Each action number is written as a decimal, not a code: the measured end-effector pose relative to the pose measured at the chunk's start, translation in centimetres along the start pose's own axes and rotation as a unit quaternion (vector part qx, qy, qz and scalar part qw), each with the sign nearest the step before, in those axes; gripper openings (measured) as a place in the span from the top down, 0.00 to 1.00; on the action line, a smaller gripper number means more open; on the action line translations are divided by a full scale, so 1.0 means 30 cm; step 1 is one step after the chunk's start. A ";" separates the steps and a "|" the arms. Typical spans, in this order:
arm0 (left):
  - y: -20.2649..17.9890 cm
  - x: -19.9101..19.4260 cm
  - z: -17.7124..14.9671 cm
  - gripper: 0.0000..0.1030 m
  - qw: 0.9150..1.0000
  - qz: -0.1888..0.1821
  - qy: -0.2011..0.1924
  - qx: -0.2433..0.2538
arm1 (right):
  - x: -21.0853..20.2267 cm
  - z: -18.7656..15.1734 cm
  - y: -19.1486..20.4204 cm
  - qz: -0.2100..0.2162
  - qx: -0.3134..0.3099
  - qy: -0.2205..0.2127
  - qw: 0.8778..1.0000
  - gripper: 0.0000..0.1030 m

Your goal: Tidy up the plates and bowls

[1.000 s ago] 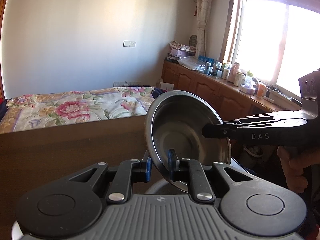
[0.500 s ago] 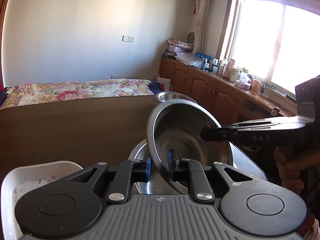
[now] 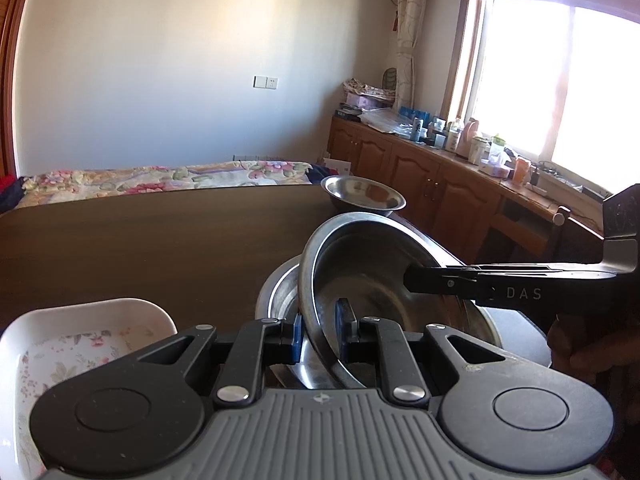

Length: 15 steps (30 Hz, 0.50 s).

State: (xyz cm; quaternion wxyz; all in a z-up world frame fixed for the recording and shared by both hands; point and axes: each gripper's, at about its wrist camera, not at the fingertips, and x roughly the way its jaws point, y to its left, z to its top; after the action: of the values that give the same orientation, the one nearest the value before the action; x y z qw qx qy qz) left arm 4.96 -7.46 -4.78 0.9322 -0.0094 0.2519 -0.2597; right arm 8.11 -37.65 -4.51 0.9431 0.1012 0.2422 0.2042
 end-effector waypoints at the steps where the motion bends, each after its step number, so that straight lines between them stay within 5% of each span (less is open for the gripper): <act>1: -0.003 0.003 -0.001 0.83 1.000 0.003 -0.001 0.002 | 0.001 -0.005 0.002 -0.003 -0.001 -0.004 1.000 0.86; 15: 0.011 0.031 -0.032 0.83 1.000 0.016 0.007 0.011 | 0.023 -0.034 0.036 -0.044 -0.038 -0.019 0.998 0.85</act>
State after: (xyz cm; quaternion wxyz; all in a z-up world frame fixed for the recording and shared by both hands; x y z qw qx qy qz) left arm 5.36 -7.51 -6.11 0.9343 0.0068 0.2561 -0.2480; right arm 7.77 -36.30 -5.37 0.9588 0.0584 0.2201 0.1696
